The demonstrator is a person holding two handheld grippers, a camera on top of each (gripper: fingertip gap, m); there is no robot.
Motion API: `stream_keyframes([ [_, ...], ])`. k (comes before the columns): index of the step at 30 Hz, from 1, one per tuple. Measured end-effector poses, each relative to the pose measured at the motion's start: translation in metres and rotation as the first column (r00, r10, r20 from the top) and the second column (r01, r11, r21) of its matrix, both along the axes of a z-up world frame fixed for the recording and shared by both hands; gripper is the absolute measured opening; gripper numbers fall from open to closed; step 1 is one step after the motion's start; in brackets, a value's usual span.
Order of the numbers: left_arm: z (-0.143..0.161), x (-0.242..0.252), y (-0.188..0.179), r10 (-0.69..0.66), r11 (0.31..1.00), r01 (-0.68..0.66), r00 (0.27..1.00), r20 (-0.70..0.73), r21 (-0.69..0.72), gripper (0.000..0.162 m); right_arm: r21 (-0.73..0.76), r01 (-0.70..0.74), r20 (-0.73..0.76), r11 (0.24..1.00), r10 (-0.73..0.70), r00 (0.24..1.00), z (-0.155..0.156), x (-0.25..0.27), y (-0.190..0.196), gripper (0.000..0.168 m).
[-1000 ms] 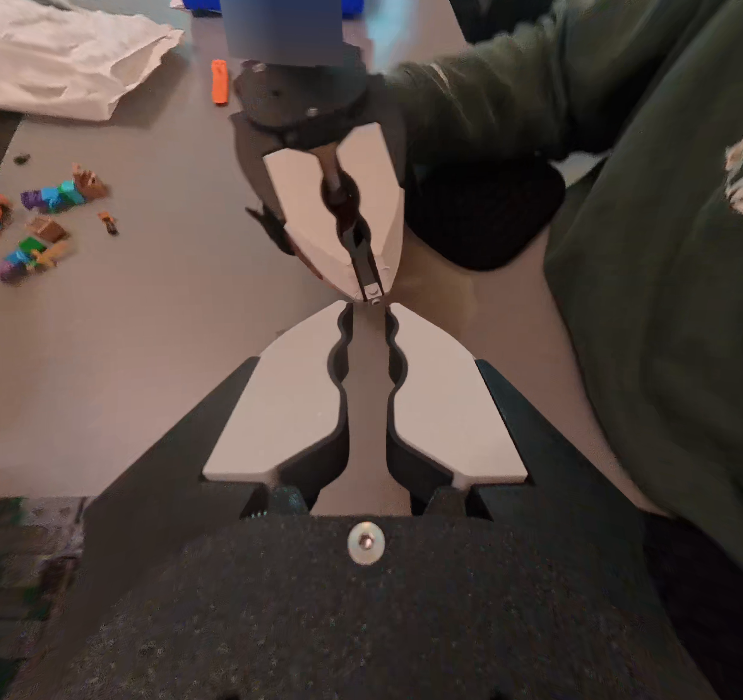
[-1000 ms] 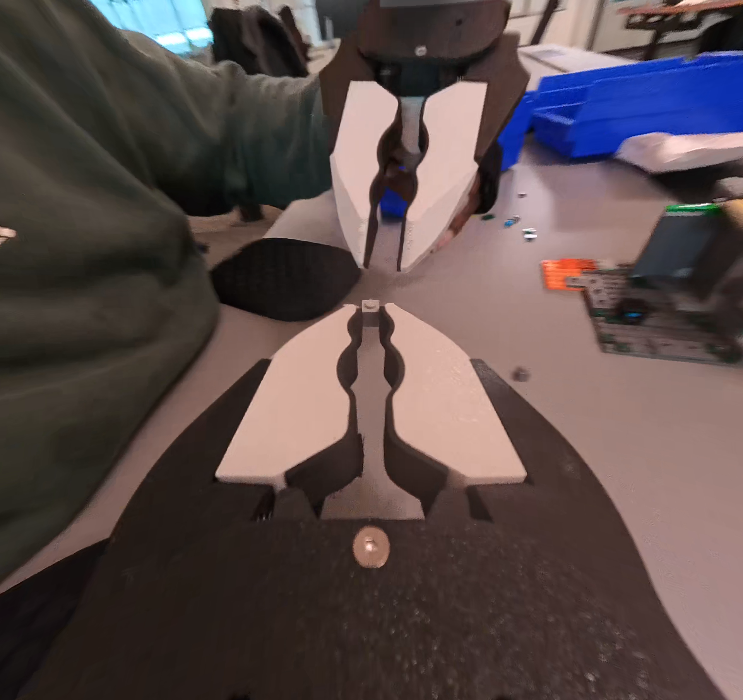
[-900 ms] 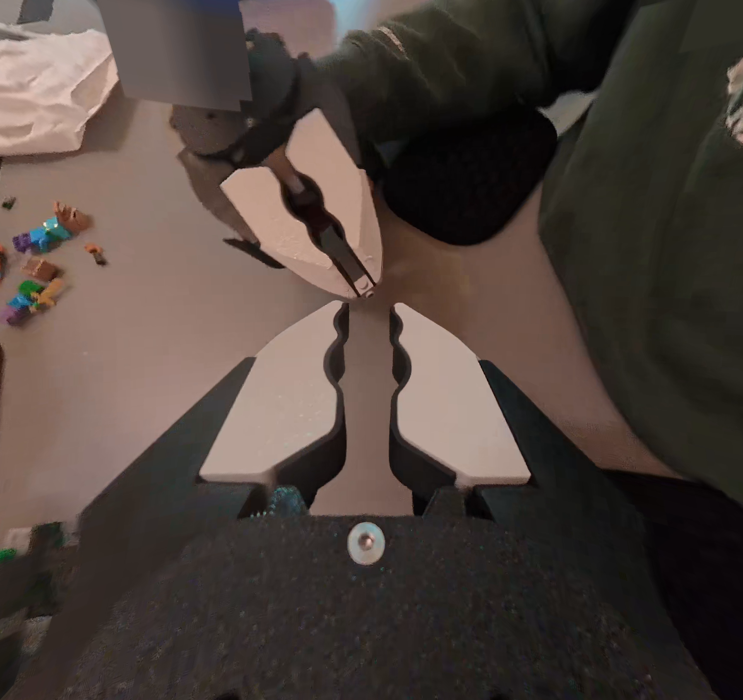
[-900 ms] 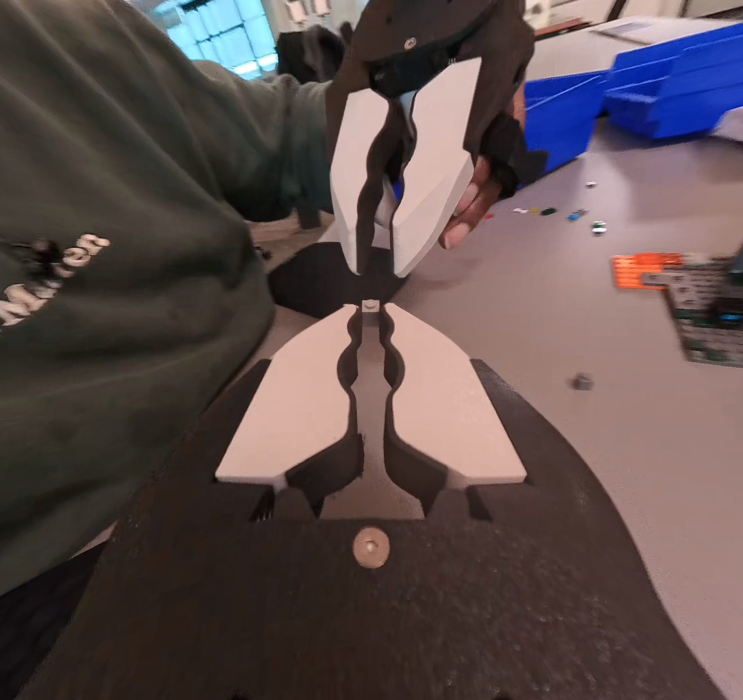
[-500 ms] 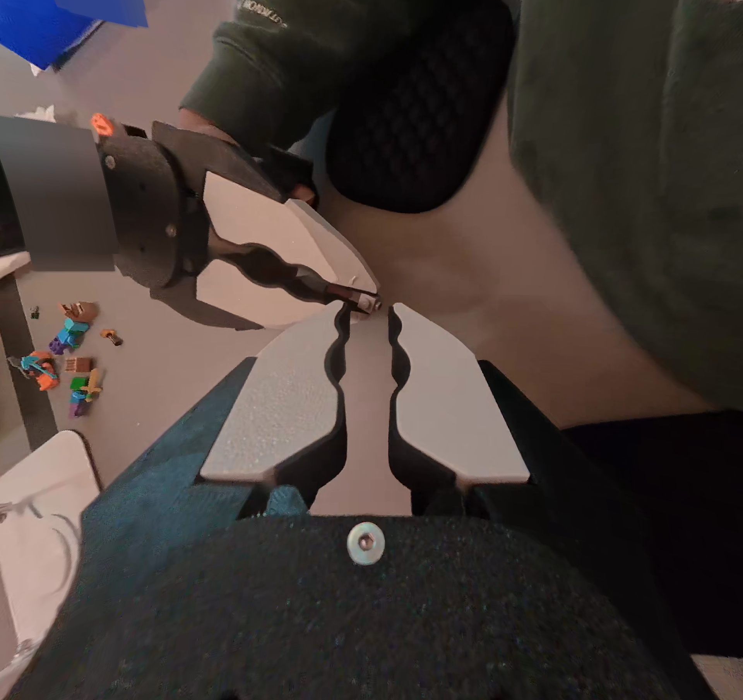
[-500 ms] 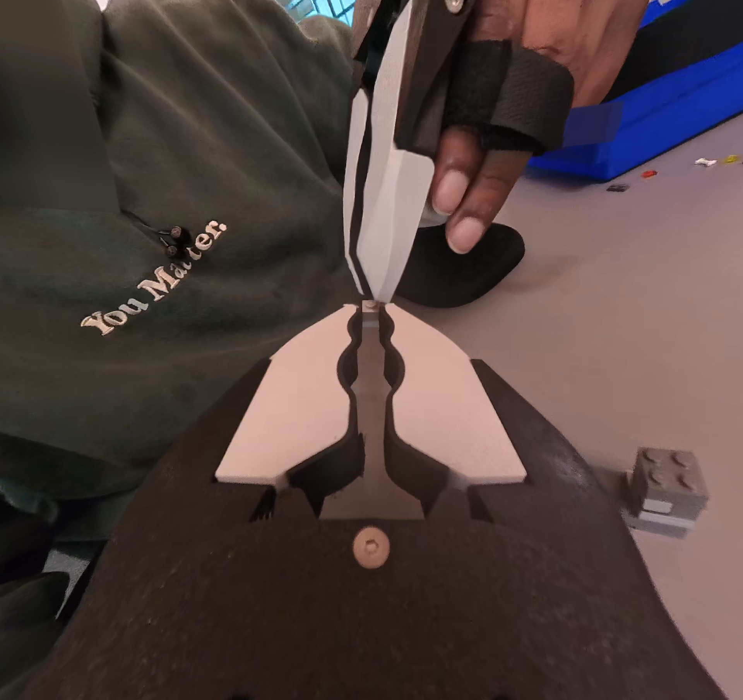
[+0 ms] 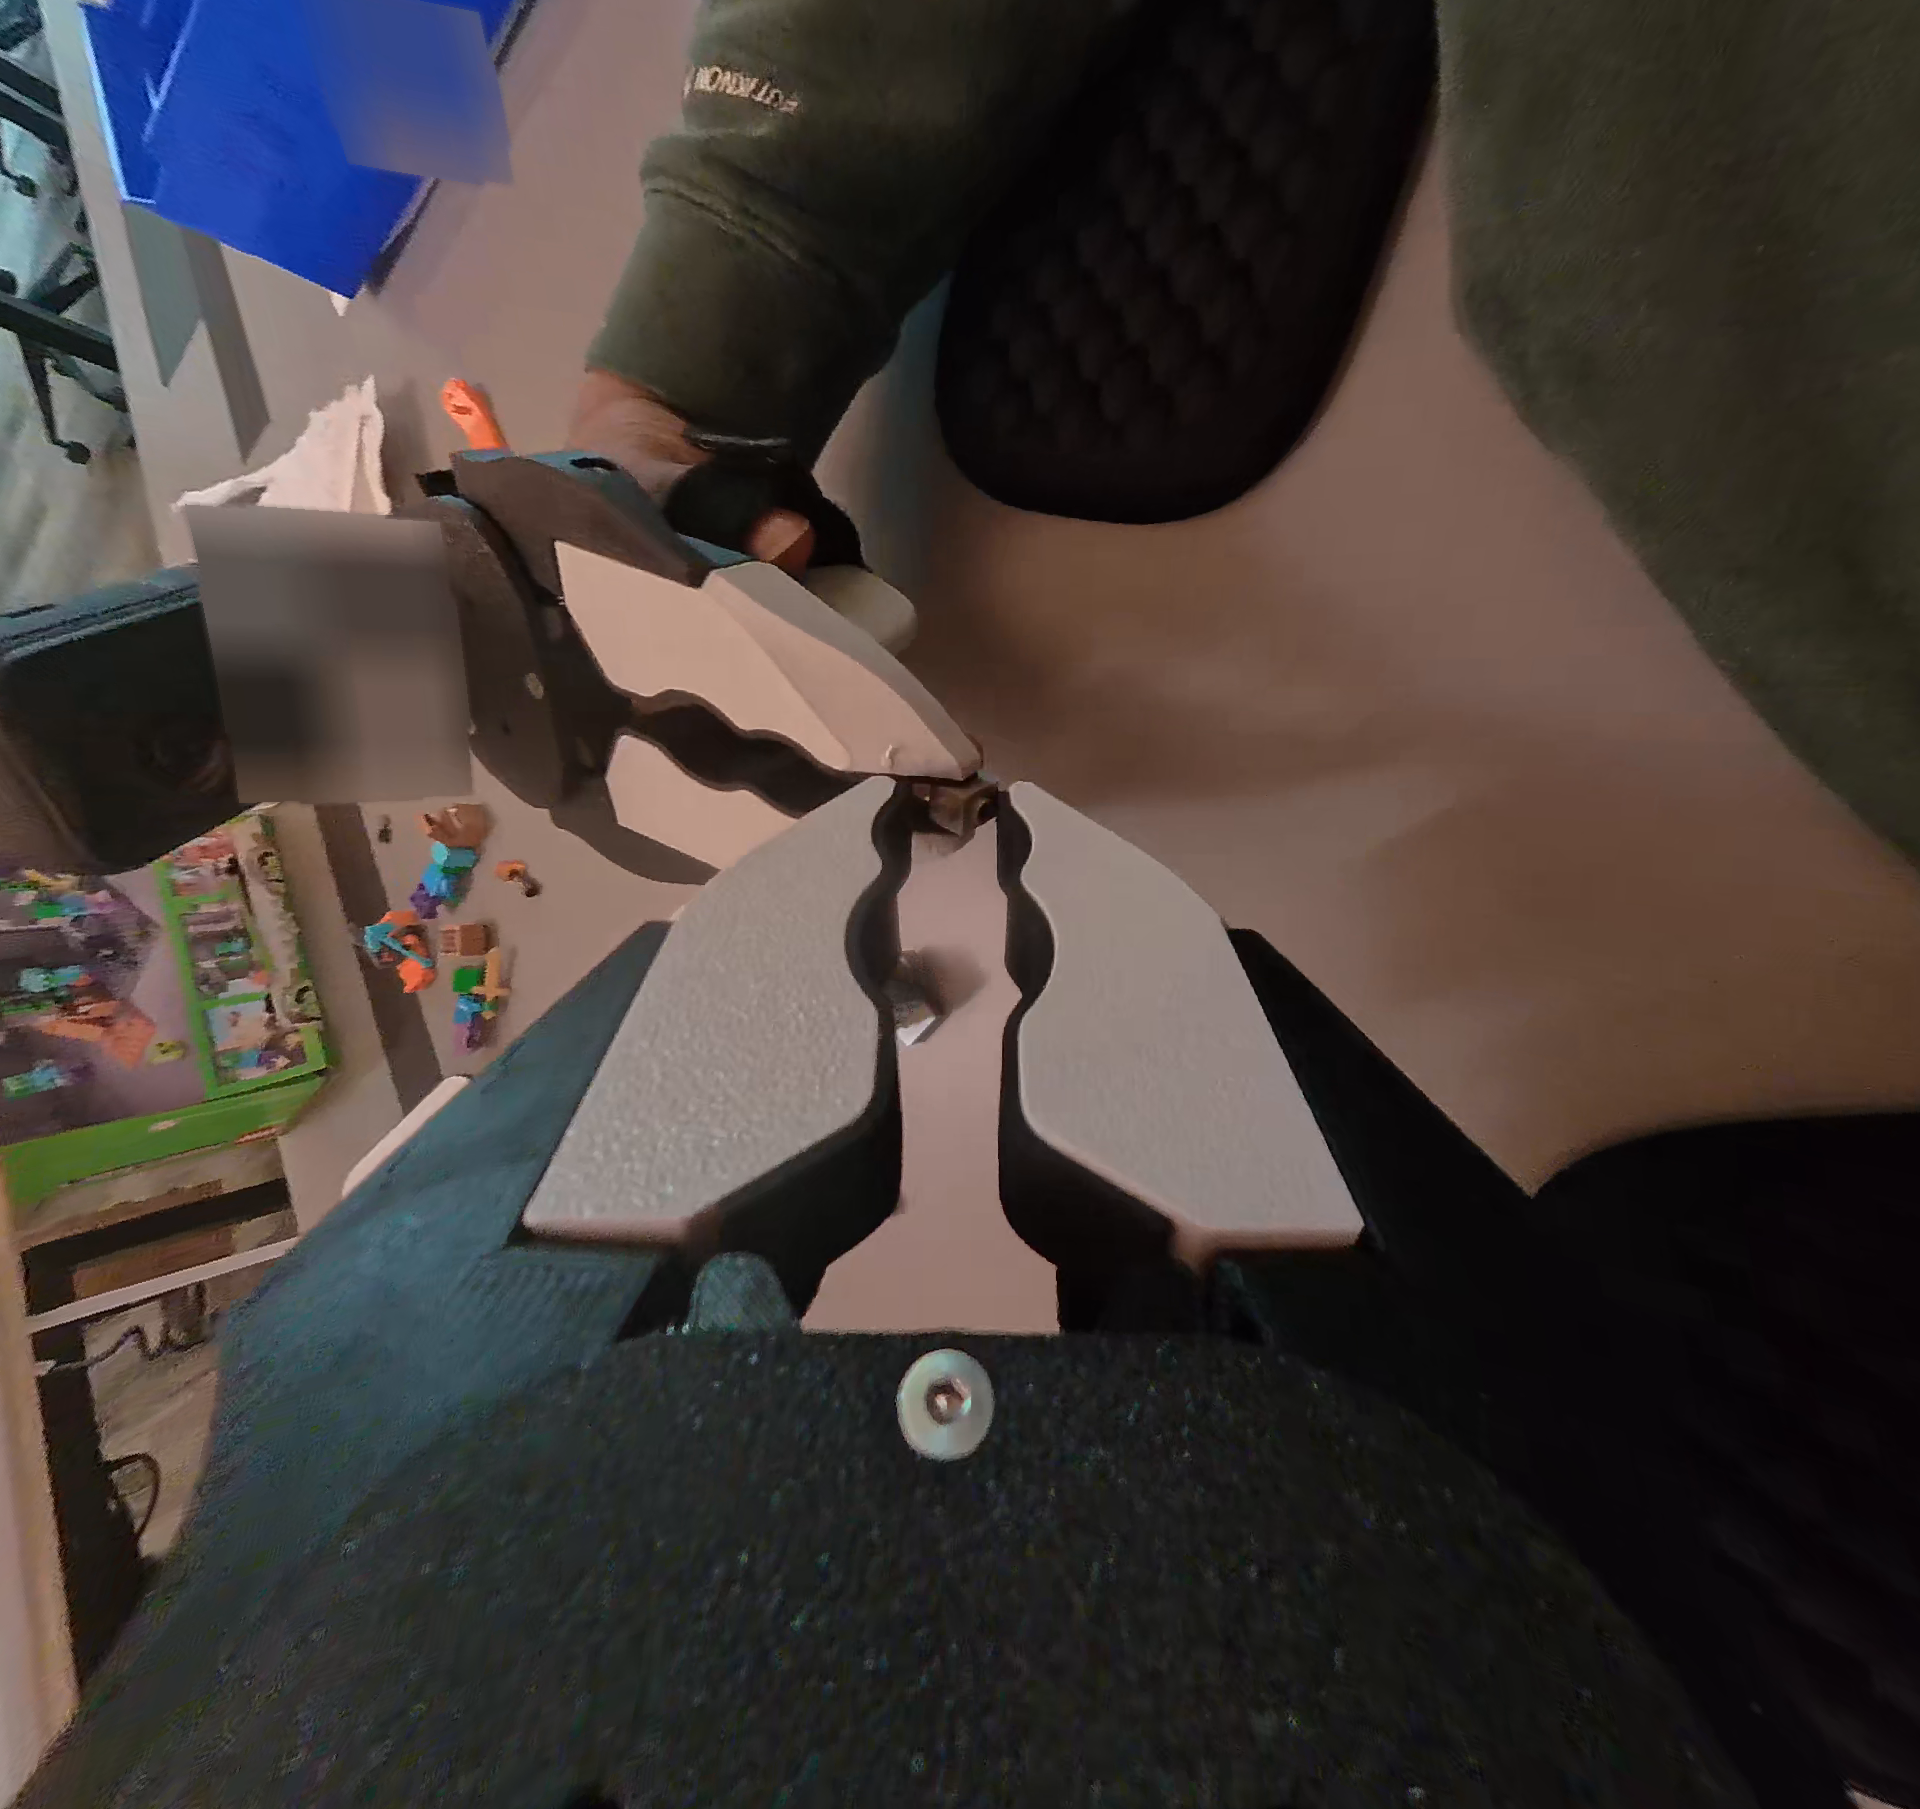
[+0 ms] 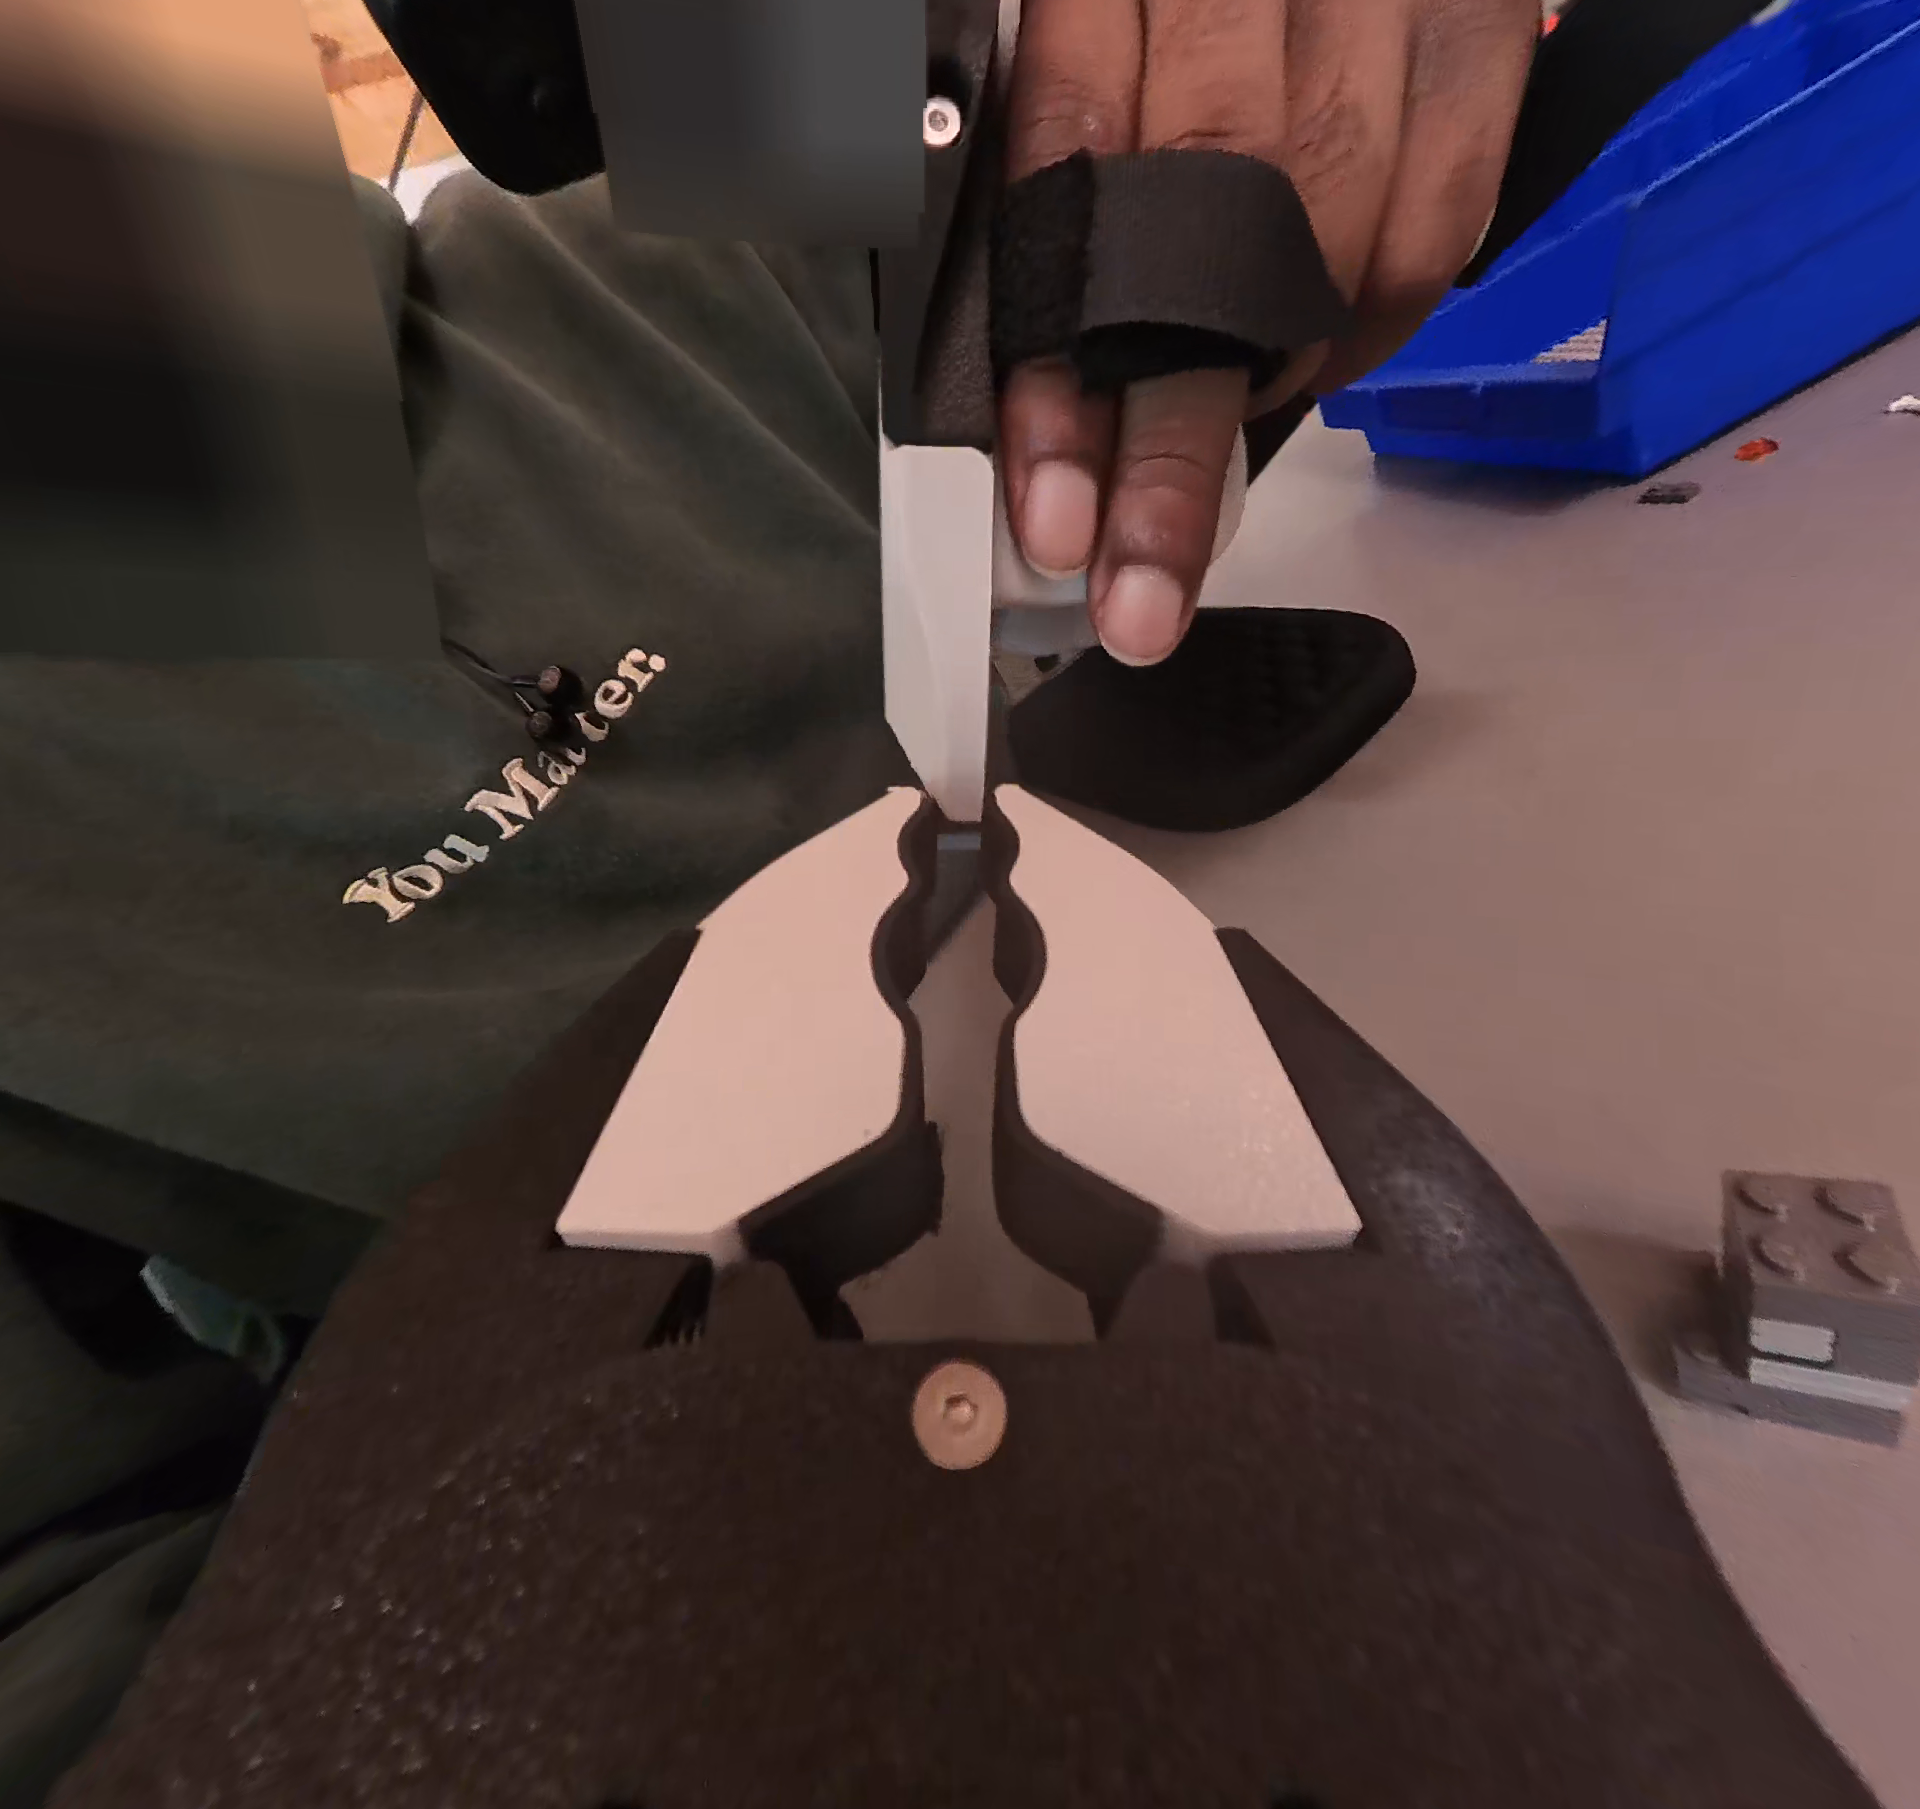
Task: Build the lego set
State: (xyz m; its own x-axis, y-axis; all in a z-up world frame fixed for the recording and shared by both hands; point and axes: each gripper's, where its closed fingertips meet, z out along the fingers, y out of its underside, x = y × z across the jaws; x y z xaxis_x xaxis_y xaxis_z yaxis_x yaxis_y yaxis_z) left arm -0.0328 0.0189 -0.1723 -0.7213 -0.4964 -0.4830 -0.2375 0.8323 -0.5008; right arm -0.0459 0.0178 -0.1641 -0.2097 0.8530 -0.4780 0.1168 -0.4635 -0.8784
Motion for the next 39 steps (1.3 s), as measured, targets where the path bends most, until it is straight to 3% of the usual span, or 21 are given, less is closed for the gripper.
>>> stream_keyframes([
  [8,0.0,0.003,0.009,0.064,0.998,-0.066,0.997,0.047,0.023,0.012,-0.016,0.043,-0.007,0.999,-0.044,0.999,0.0,0.001,0.008,0.007],
  [14,-0.001,0.01,0.045,0.221,0.975,-0.22,0.975,0.021,-0.022,0.011,0.016,0.17,0.033,0.985,-0.17,0.985,-0.005,0.017,0.027,0.014],
  [19,-0.038,0.017,0.116,0.46,0.887,-0.449,0.88,-0.122,0.103,0.012,0.067,0.319,0.138,0.945,-0.325,0.935,-0.023,0.038,0.051,0.015],
  [23,-0.081,0.019,0.155,0.573,0.82,-0.542,0.78,-0.252,0.184,0.012,0.052,0.433,0.13,0.9,-0.436,0.89,-0.026,0.054,0.072,0.014],
  [31,-0.112,0.024,0.16,0.633,0.773,-0.592,0.698,-0.335,0.228,0.012,0.042,0.512,0.152,0.858,-0.512,0.846,-0.037,0.067,0.088,0.014],
  [39,-0.116,0.021,0.155,0.624,0.781,-0.569,0.702,-0.345,0.256,0.012,0.05,0.518,0.167,0.854,-0.518,0.839,-0.041,0.066,0.09,0.014],
])
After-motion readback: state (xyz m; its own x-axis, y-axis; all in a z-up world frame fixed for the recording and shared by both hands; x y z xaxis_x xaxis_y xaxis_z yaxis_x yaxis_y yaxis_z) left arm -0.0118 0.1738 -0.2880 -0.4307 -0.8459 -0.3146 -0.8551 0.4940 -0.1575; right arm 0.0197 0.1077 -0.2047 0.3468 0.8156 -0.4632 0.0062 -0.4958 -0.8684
